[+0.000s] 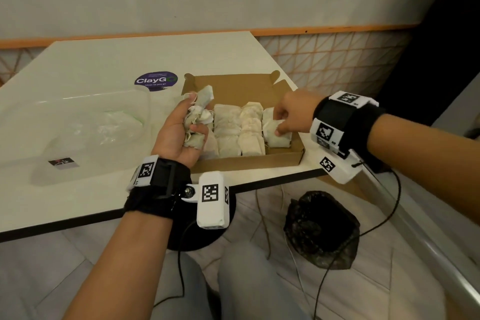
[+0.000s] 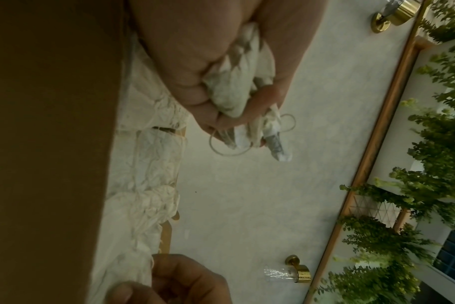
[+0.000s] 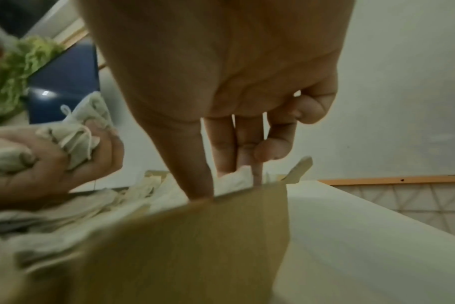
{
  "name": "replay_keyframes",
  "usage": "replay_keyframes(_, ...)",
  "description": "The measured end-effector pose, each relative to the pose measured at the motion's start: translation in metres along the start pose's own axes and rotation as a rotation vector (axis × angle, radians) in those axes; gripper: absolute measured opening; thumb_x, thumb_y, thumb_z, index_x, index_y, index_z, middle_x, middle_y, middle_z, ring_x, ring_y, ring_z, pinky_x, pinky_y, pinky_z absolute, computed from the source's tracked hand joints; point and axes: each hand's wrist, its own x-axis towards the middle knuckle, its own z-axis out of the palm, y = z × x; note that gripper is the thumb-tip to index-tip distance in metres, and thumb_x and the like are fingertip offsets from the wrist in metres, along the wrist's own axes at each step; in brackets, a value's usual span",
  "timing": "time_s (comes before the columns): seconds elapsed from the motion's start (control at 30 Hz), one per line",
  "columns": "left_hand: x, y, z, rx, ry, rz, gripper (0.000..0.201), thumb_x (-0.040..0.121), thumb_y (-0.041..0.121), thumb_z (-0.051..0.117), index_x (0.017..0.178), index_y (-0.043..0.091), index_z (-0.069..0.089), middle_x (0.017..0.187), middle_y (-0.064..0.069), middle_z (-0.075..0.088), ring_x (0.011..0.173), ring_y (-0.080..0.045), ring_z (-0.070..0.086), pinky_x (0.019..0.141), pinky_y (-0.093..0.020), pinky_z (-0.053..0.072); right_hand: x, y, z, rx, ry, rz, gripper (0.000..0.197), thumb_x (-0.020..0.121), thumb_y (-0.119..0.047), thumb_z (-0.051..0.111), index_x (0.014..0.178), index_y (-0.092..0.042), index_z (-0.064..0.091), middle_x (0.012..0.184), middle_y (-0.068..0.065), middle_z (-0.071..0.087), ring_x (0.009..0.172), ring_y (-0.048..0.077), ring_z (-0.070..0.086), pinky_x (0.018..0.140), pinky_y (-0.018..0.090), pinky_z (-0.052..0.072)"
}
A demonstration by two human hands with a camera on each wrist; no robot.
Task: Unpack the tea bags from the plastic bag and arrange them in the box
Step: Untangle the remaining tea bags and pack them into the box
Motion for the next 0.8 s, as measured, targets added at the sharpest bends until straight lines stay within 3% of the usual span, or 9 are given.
replay_keyframes(0.07, 0.0, -0.001, -0.001, -0.006, -0.003, -0.004, 0.025, 0.092, 0.022, 0.053, 0.115, 0.018, 0.047, 0.075, 0.0, 0.069, 0.057, -0.002, 0.053, 0.035, -0.008, 0.036, 0.004, -0.002, -0.005, -0.043, -0.087, -0.008, 0.034, 0.08, -0.029, 0.07, 0.108, -0.01, 0.065, 0.098, 0.002, 0.064, 0.084, 0.018, 0.054, 0.066, 0.023, 0.039)
replay_keyframes(0.13, 0.0, -0.001, -0.001, -0.003, -0.006, -0.006, 0.023, 0.093, 0.022, 0.053, 0.115, 0.018, 0.048, 0.078, 0.001, 0.07, 0.056, -0.002, 0.053, 0.035, -0.008, 0.036, 0.006, -0.001, -0.016, 0.023, -0.129, -0.027, 0.025, 0.077, -0.029, 0.072, 0.091, -0.009, 0.068, 0.074, -0.005, 0.059, 0.07, 0.013, 0.048, 0.058, 0.023, 0.035)
replay_keyframes(0.27, -0.003, -0.001, 0.0, 0.012, -0.016, -0.01, 0.009, 0.095, 0.021, 0.051, 0.103, 0.018, 0.052, 0.076, 0.002, 0.069, 0.054, -0.001, 0.05, 0.035, -0.008, 0.035, 0.004, 0.004, -0.036, 0.289, -0.204, -0.038, 0.02, 0.069, -0.032, 0.078, 0.055, -0.031, 0.064, 0.053, -0.021, 0.058, 0.067, 0.003, 0.049, 0.068, 0.02, 0.037)
replay_keyframes(0.4, -0.002, -0.002, -0.001, 0.025, 0.0, -0.004, 0.028, 0.092, 0.021, 0.054, 0.118, 0.017, 0.045, 0.08, -0.001, 0.069, 0.057, -0.002, 0.051, 0.035, -0.008, 0.035, 0.01, 0.005, -0.019, 0.194, -0.261, 0.014, 0.013, 0.069, -0.032, 0.079, 0.068, -0.029, 0.066, 0.07, -0.016, 0.058, 0.078, 0.006, 0.052, 0.081, 0.026, 0.043)
replay_keyframes(0.53, -0.002, -0.002, -0.001, 0.017, 0.001, -0.009, 0.027, 0.088, 0.021, 0.057, 0.114, 0.016, 0.051, 0.079, -0.001, 0.068, 0.055, -0.002, 0.051, 0.034, -0.008, 0.034, 0.017, 0.003, -0.005, 0.153, -0.14, 0.042, 0.027, 0.074, -0.028, 0.076, 0.097, -0.013, 0.071, 0.073, -0.01, 0.057, 0.066, 0.005, 0.048, 0.057, 0.014, 0.036)
replay_keyframes(0.6, -0.002, -0.002, -0.001, 0.018, 0.007, -0.006, 0.012, 0.09, 0.02, 0.056, 0.094, 0.014, 0.065, 0.078, -0.002, 0.067, 0.055, -0.002, 0.049, 0.034, -0.008, 0.033, 0.018, 0.002, -0.007, 0.117, -0.114, 0.048, 0.032, 0.076, -0.029, 0.074, 0.103, -0.012, 0.07, 0.084, -0.005, 0.059, 0.073, 0.01, 0.05, 0.055, 0.013, 0.034)
replay_keyframes(0.63, -0.002, -0.003, 0.0, 0.023, 0.014, 0.003, 0.017, 0.091, 0.019, 0.054, 0.083, 0.015, 0.069, 0.079, -0.002, 0.067, 0.056, -0.002, 0.049, 0.034, -0.008, 0.033, 0.018, 0.003, -0.008, 0.091, -0.112, 0.045, 0.033, 0.077, -0.03, 0.073, 0.104, -0.012, 0.069, 0.088, -0.002, 0.058, 0.078, 0.012, 0.05, 0.056, 0.016, 0.036)
replay_keyframes(0.7, -0.002, -0.004, 0.003, 0.043, 0.018, 0.004, 0.014, 0.091, 0.017, 0.053, 0.081, 0.017, 0.064, 0.08, -0.003, 0.068, 0.057, -0.003, 0.052, 0.033, -0.008, 0.033, 0.017, 0.001, -0.016, 0.061, -0.049, 0.03, 0.03, 0.079, -0.029, 0.071, 0.104, -0.013, 0.068, 0.086, -0.003, 0.057, 0.079, 0.013, 0.049, 0.061, 0.023, 0.038)
replay_keyframes(0.8, -0.003, -0.005, 0.005, 0.091, 0.021, 0.024, 0.007, 0.092, 0.015, 0.052, 0.087, 0.017, 0.055, 0.083, -0.005, 0.07, 0.062, -0.005, 0.057, 0.034, -0.008, 0.033, 0.011, -0.012, -0.029, 0.261, 0.212, -0.014, 0.022, 0.084, -0.029, 0.064, 0.095, -0.01, 0.066, 0.068, -0.011, 0.053, 0.063, 0.006, 0.047, 0.056, 0.013, 0.038)
